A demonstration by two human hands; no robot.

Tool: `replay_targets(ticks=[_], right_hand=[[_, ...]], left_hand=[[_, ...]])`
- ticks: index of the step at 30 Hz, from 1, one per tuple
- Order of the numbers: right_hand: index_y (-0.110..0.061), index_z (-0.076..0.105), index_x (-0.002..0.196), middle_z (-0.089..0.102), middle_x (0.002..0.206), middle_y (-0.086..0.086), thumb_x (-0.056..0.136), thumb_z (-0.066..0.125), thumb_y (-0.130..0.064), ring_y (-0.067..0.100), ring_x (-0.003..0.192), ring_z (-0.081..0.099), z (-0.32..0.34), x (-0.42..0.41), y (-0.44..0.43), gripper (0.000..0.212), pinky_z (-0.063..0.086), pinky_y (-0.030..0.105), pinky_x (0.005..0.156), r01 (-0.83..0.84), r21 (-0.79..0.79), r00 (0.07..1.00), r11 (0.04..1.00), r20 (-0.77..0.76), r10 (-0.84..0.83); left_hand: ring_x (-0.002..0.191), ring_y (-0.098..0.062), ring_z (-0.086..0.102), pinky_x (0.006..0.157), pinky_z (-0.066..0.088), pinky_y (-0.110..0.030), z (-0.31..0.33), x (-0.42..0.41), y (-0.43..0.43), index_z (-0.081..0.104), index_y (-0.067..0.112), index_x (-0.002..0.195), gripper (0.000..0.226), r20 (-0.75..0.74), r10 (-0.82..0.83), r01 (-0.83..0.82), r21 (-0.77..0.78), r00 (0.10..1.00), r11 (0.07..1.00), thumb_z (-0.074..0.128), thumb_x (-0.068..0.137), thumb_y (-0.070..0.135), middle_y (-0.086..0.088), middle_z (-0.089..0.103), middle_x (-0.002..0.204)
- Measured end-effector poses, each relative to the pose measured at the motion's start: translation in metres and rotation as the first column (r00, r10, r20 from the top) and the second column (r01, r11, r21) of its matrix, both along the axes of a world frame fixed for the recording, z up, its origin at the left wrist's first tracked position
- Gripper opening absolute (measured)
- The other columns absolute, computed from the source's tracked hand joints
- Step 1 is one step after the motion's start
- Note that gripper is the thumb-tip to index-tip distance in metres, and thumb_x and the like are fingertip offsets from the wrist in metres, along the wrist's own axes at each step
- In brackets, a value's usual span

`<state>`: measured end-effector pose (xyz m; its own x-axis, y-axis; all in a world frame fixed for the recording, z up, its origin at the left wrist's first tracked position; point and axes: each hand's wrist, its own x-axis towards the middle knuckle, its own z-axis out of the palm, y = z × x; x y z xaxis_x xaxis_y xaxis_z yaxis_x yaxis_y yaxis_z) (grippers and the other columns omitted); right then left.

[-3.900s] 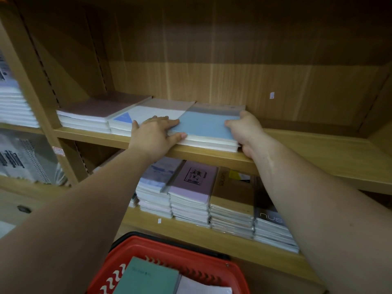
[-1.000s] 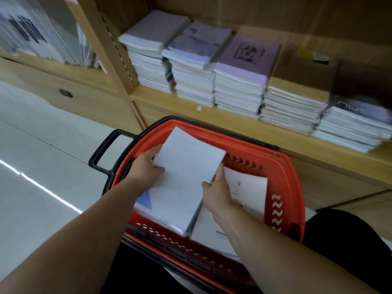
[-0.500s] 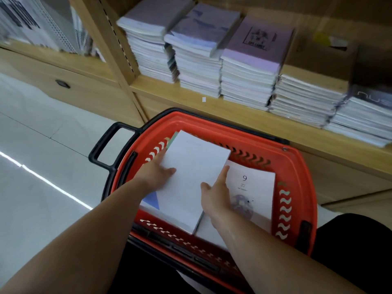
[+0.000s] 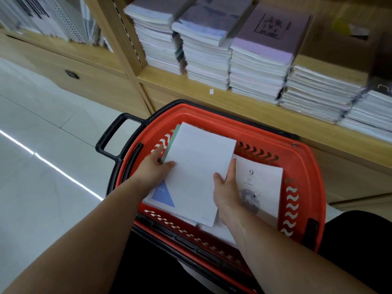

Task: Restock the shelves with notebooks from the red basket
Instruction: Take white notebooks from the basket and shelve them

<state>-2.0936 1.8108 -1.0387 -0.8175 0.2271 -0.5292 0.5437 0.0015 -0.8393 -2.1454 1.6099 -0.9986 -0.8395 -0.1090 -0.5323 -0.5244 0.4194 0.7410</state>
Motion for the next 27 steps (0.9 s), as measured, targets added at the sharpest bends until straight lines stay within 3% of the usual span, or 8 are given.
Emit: replay_targets(ticks=[2,6,9,14,18,22,24,27], right_hand=[[-0.049,0.003,0.158,0.043,0.132,-0.013,0.108,0.040,-0.024,0.010,0.103,0.051,0.000,0.001,0.002,0.067,0.045,0.032,0.091,-0.005,-0.006,1.000,1.000,-0.005,0.005],[-0.050,0.004,0.158,0.046,0.138,-0.012,0.108,0.039,-0.026,0.006,0.092,0.052,-0.003,0.001,0.004,0.066,0.043,0.030,0.084,-0.025,0.000,1.000,1.000,-0.001,0.025],[-0.050,0.004,0.158,0.048,0.146,-0.006,0.108,0.039,-0.027,0.000,0.086,0.051,-0.005,0.002,0.007,0.065,0.043,0.027,0.074,-0.016,-0.005,1.000,1.000,0.006,0.016],[-0.046,0.001,0.159,0.042,0.154,-0.001,0.109,0.037,-0.027,0.010,0.095,0.051,-0.004,0.003,0.012,0.065,0.040,0.031,0.086,-0.031,-0.026,0.999,0.999,0.014,0.031],[-0.045,0.002,0.159,0.036,0.158,0.000,0.108,0.038,-0.028,0.021,0.116,0.049,0.002,-0.003,0.017,0.065,0.039,0.033,0.092,-0.041,-0.057,0.997,0.998,0.066,0.045],[-0.050,0.009,0.158,0.040,0.153,-0.013,0.106,0.041,-0.031,0.019,0.131,0.046,0.017,0.003,0.021,0.063,0.038,0.037,0.109,-0.064,-0.160,0.998,0.985,-0.005,0.064],[-0.054,0.017,0.155,0.040,0.155,-0.019,0.105,0.043,-0.033,0.013,0.137,0.043,0.026,0.002,0.023,0.061,0.034,0.042,0.117,-0.088,-0.239,0.995,0.967,-0.075,0.072],[-0.050,0.015,0.157,0.038,0.157,-0.023,0.109,0.042,-0.030,0.007,0.143,0.040,0.053,-0.006,0.024,0.060,0.029,0.039,0.122,-0.122,-0.378,0.987,0.918,-0.146,0.071]], left_hand=[[0.096,-0.024,0.073,0.079,0.062,-0.037,0.004,0.002,0.001,0.045,0.031,0.151,0.058,0.027,-0.010,0.008,0.055,1.000,0.998,0.066,0.097,0.021,-0.006,0.066,0.127],[0.107,-0.032,0.068,0.084,0.062,-0.048,-0.004,0.001,0.000,0.050,0.058,0.137,0.061,0.042,-0.094,0.094,-0.015,0.995,0.995,0.068,0.080,0.045,-0.006,0.055,0.135],[0.110,-0.035,0.066,0.082,0.062,-0.047,0.005,0.005,0.006,0.051,0.061,0.134,0.055,0.006,-0.076,0.076,0.019,0.997,0.997,0.065,0.086,0.038,-0.007,0.053,0.136],[0.091,-0.027,0.076,0.074,0.064,-0.044,0.034,0.011,0.018,0.034,0.062,0.145,0.074,0.077,-0.133,0.125,0.096,0.988,0.987,0.068,0.096,0.019,-0.001,0.068,0.119],[0.093,-0.031,0.074,0.072,0.064,-0.046,0.060,0.015,0.031,0.025,0.064,0.148,0.083,0.036,-0.153,0.148,0.129,0.988,0.981,0.064,0.097,0.012,-0.006,0.060,0.123],[0.100,-0.029,0.071,0.070,0.063,-0.041,0.087,0.030,0.049,0.034,0.057,0.149,0.080,-0.105,-0.140,0.158,0.181,0.984,0.971,0.061,0.097,0.003,0.000,0.054,0.131],[0.100,-0.026,0.072,0.072,0.062,-0.036,0.101,0.035,0.051,0.041,0.051,0.148,0.079,-0.205,-0.117,0.159,0.199,0.972,0.967,0.064,0.094,-0.001,0.001,0.060,0.134],[0.098,-0.019,0.074,0.071,0.059,-0.028,0.130,0.038,0.049,0.047,0.037,0.148,0.076,-0.299,-0.026,0.116,0.286,0.954,0.951,0.063,0.091,-0.010,0.005,0.072,0.122]])
